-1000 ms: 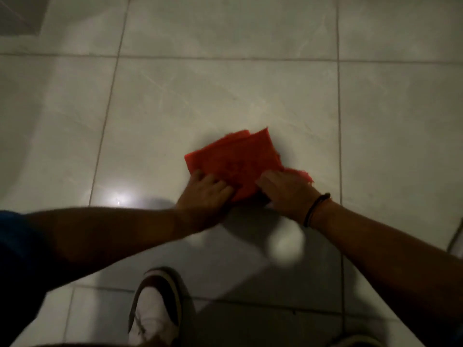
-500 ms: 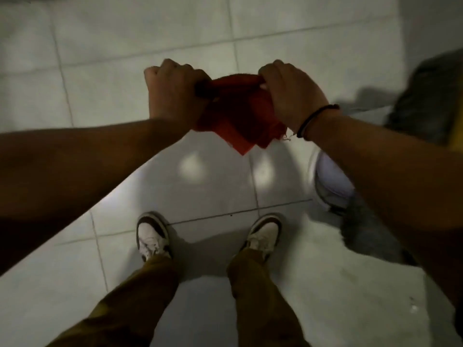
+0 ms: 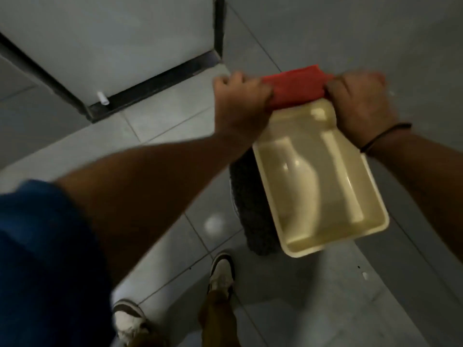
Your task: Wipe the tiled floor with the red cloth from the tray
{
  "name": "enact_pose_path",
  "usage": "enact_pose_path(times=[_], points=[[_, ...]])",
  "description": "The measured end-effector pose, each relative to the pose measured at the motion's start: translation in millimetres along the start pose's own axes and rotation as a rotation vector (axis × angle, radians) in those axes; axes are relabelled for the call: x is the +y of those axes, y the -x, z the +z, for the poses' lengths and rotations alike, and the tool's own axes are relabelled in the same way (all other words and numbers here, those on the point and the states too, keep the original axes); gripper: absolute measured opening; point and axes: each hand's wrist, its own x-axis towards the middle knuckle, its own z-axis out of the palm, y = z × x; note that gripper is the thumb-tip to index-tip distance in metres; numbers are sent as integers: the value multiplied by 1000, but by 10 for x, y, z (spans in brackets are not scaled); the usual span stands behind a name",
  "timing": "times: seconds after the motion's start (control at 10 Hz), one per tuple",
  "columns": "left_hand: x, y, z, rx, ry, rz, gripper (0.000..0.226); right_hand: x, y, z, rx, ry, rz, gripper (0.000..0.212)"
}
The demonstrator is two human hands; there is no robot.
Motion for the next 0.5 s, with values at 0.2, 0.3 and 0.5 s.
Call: enact_pose_path(times=[0.2,0.3,0.5], points=[[1036,1079,627,-759,79,337,52,-365,1774,524,-721,-12,210,37],[1101,1373,623,-790,183,322,67,-665,2024,557,-928,-55,308,45],[473,1217,227,-611,341,62,66,-1013,1322,500,-772,-122,512,29]])
